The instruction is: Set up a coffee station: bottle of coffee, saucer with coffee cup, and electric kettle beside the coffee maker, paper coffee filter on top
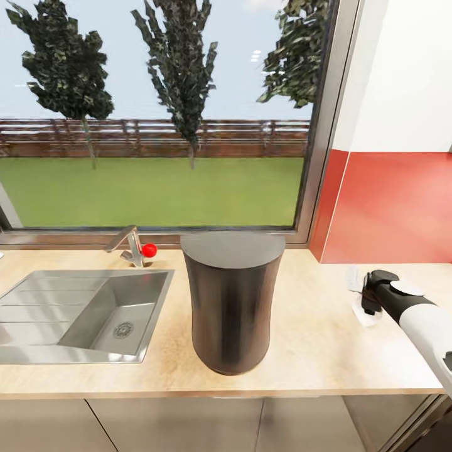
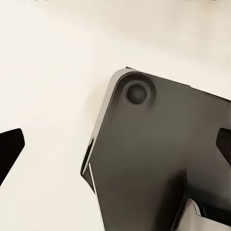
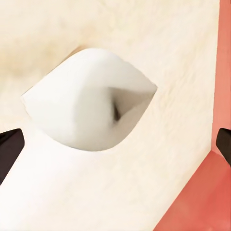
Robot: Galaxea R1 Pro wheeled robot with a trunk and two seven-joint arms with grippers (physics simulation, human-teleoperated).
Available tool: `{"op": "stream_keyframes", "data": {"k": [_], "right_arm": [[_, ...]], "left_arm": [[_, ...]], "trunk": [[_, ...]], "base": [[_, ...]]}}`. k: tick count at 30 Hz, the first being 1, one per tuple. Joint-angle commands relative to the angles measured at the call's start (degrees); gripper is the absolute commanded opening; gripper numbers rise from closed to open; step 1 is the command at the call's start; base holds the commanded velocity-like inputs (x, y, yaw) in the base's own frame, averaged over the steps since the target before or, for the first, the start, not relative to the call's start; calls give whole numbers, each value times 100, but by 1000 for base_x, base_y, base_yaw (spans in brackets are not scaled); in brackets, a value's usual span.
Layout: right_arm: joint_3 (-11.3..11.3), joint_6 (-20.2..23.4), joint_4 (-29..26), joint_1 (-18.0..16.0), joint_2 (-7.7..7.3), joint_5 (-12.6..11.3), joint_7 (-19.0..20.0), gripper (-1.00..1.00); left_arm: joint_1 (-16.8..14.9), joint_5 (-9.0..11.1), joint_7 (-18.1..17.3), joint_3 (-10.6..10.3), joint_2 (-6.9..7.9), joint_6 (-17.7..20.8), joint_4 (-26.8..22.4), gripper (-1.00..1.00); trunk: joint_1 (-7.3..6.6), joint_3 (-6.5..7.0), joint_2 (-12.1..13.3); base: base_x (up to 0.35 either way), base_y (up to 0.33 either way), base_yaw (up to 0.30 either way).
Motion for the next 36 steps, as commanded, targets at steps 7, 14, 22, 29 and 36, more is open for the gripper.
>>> {"op": "stream_keyframes", "data": {"k": [7,14,22,29,36], "right_arm": [[15,-91,83,-8,-9,27,-75,100],[11,-106,89,-7,-15,27,-93,100],[4,-202,105,-8,-72,21,-101,100],[-15,-411,230,-8,-217,-14,-229,100],[-18,-553,450,-8,-230,-27,-493,100]], "left_arm": [[3,128,-13,56,19,-22,-1,100],[4,141,-9,66,55,-55,130,100],[5,248,-5,67,184,-67,294,100],[1,308,-5,65,201,-68,311,100],[2,316,-6,65,208,-68,314,100]], "trunk": [[5,-12,-11],[5,-12,-11],[5,-12,-11],[5,-12,-11],[5,-12,-11]], "base": [[246,0,0],[57,0,0],[4,0,0],[122,0,0],[81,0,0]]}}
